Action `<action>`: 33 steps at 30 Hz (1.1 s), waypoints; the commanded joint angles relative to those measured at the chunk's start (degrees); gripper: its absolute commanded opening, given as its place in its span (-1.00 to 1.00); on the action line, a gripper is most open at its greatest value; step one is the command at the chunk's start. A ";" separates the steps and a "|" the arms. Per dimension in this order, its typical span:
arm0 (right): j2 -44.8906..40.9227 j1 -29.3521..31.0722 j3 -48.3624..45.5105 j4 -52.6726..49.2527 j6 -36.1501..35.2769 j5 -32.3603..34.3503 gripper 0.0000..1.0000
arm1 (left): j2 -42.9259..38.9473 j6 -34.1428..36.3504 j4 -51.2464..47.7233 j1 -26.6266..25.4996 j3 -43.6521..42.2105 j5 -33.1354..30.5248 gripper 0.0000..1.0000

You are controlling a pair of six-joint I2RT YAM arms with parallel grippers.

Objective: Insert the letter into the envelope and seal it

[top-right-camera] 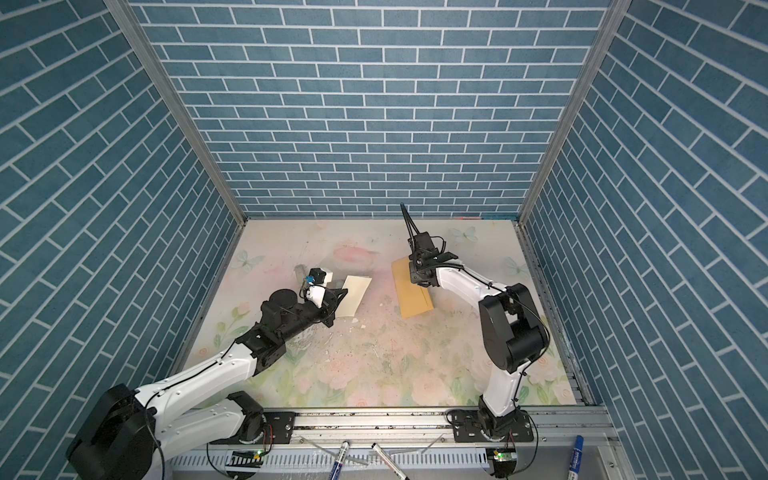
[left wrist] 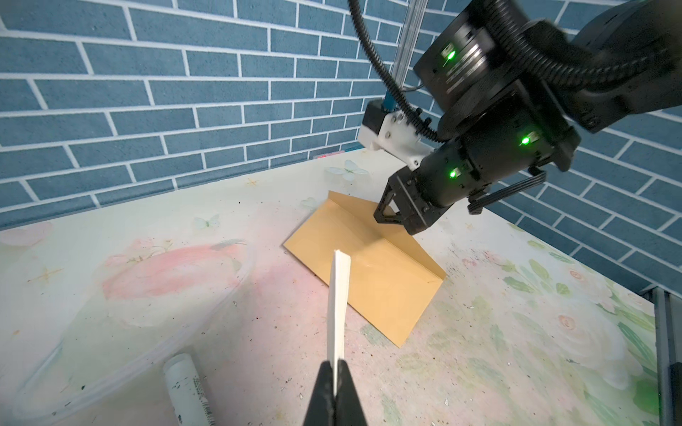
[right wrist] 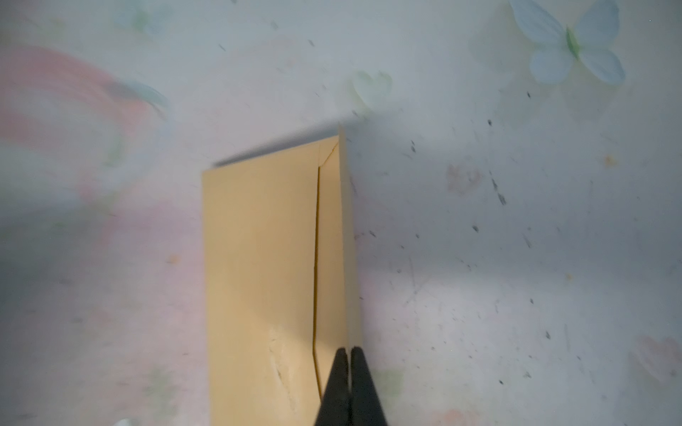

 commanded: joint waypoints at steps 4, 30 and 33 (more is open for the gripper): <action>-5.68 -0.02 -4.40 5.61 7.61 -17.39 -1.00 | 0.62 -2.01 3.43 -0.15 1.89 1.87 -1.00; -2.87 -1.21 -19.44 22.23 20.92 -29.94 -1.00 | 7.92 -6.42 8.97 -0.58 3.05 4.63 -1.00; -1.63 -1.29 -20.81 23.94 21.84 -29.47 -1.00 | 9.97 -6.89 10.11 -0.81 3.34 4.43 -1.00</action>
